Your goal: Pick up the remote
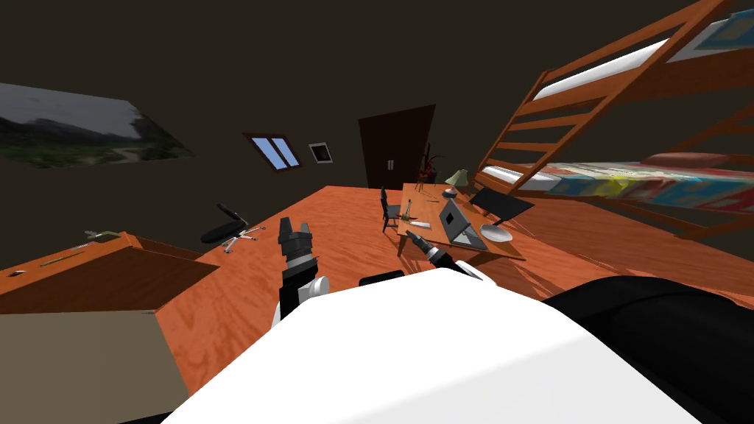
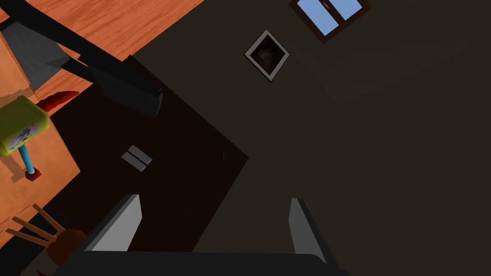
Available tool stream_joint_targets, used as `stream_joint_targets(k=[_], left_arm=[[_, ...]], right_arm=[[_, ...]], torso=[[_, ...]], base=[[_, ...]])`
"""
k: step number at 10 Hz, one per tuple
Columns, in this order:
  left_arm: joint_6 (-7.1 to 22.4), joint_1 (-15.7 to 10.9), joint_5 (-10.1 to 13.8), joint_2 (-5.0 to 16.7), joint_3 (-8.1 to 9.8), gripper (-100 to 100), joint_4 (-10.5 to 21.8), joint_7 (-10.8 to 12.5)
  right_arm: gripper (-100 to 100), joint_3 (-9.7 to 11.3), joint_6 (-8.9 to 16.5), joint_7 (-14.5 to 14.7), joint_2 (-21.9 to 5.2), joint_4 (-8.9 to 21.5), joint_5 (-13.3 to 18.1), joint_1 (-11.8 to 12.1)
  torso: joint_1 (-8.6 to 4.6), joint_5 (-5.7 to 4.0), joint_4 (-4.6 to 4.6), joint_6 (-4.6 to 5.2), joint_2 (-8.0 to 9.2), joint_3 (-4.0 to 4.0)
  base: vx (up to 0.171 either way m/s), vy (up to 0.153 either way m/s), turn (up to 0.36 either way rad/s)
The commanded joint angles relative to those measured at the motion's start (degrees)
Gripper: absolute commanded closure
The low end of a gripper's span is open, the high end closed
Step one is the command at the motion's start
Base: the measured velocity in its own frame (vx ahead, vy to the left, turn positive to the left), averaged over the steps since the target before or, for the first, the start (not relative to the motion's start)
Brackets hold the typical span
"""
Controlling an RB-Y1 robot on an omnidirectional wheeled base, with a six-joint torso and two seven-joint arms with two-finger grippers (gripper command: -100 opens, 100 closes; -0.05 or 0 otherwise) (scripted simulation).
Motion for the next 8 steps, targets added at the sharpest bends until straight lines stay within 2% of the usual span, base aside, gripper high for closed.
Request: stream_joint_targets(k=[1,3,4,5,6,7,8], left_arm=[[0.0,0.0,0.0,0.0,0.00,0,0.0,0.0],[0.0,0.0,0.0,0.0,0.00,0,0.0,0.0],[0.0,0.0,0.0,0.0,0.00,0,0.0,0.0],[0.0,0.0,0.0,0.0,0.00,0,0.0,0.0],[0.0,0.0,0.0,0.0,0.00,0,0.0,0.0],[0.0,0.0,0.0,0.0,0.00,0,0.0,0.0],[0.0,0.0,0.0,0.0,0.00,0,0.0,0.0]], right_arm=[[-100,2.1,-0.4,1.3,-2.2,2.9,1.6,-0.4],[-100,2.1,-0.4,1.3,-2.2,4.9,1.6,-0.4],[-100,4.0,-0.8,2.4,-4.2,6.4,3.2,-0.8],[-100,4.0,-0.8,2.4,-4.2,8.2,3.2,-0.8],[-100,6.0,-1.1,3.5,-6.1,10.1,4.9,-1.2],[-100,6.0,-1.1,3.5,-6.1,12.1,4.9,-1.2],[-100,7.9,-1.5,4.6,-8.2,14.2,6.6,-1.6]], torso=[[0.00,0.00,0.00,0.00,0.00,0.00],[-0.01,0.00,-0.01,0.00,-0.05,-0.03],[0.00,0.00,0.00,0.01,-0.02,-0.01],[0.00,0.00,-0.01,-0.03,-0.05,-0.03],[-0.01,0.00,-0.01,-0.01,-0.08,-0.05],[-0.01,0.00,-0.02,-0.04,-0.12,-0.07],[-0.02,0.00,-0.03,0.02,-0.12,-0.07]], base=[[0.021,0.000,0.158],[0.017,-0.003,0.051],[0.024,0.002,0.183],[0.026,-0.004,0.109],[0.036,-0.003,0.191],[0.043,-0.005,0.103],[0.065,-0.003,0.175]])
